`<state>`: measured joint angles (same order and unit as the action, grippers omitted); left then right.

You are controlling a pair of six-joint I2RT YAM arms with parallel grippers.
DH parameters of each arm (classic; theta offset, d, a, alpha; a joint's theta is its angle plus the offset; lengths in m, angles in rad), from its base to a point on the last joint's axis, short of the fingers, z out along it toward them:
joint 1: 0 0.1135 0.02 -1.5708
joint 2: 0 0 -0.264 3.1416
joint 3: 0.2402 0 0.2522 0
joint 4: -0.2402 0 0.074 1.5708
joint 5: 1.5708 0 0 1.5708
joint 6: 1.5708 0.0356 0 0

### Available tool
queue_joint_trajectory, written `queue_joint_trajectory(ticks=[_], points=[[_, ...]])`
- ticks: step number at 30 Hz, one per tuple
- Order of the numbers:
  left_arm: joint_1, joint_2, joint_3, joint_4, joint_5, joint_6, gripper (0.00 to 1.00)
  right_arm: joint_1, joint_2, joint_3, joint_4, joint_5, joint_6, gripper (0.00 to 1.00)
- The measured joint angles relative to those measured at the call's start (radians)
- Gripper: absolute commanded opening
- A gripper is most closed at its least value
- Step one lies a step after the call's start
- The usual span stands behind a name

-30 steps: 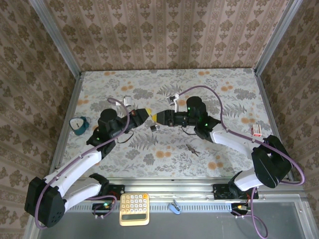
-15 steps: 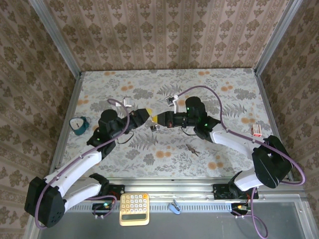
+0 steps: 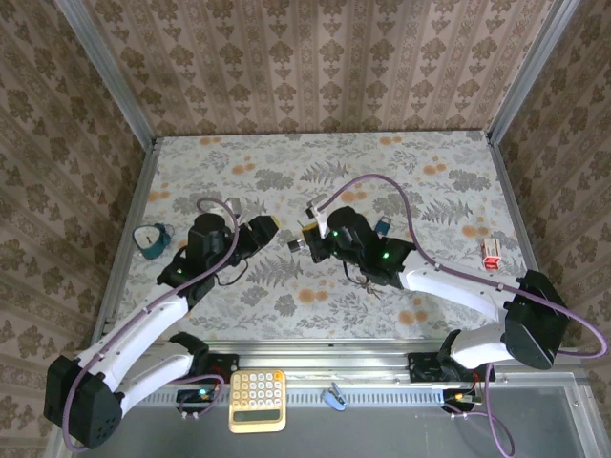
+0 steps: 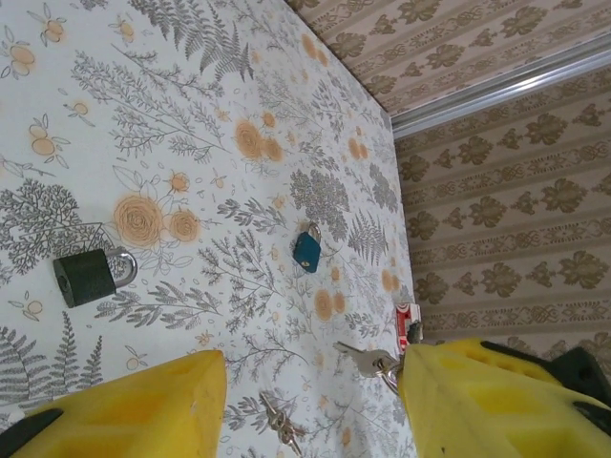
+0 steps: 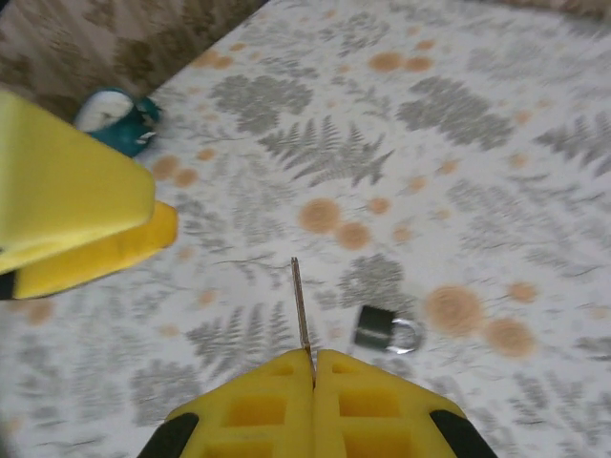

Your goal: Unlock with the key

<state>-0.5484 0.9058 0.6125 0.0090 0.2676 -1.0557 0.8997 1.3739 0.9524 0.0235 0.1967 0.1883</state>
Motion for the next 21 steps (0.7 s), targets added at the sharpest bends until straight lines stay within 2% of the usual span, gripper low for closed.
queue_joint_trajectory(ticks=[4, 7, 17, 21], points=[[-0.010, 0.001, 0.035, -0.021, -0.008, -0.007, 0.57, 0.058, 0.000, -0.054, 0.095, 0.159, -0.122, 0.00], [-0.034, 0.014, 0.060, -0.021, -0.011, -0.008, 0.60, 0.084, 0.003, -0.061, 0.151, 0.231, -0.189, 0.00], [-0.087, 0.093, 0.111, -0.021, -0.022, -0.008, 0.62, 0.136, 0.044, -0.056, 0.233, 0.321, -0.285, 0.00], [-0.096, 0.122, 0.128, -0.018, -0.023, -0.010, 0.54, 0.155, 0.061, -0.056, 0.236, 0.330, -0.302, 0.00]])
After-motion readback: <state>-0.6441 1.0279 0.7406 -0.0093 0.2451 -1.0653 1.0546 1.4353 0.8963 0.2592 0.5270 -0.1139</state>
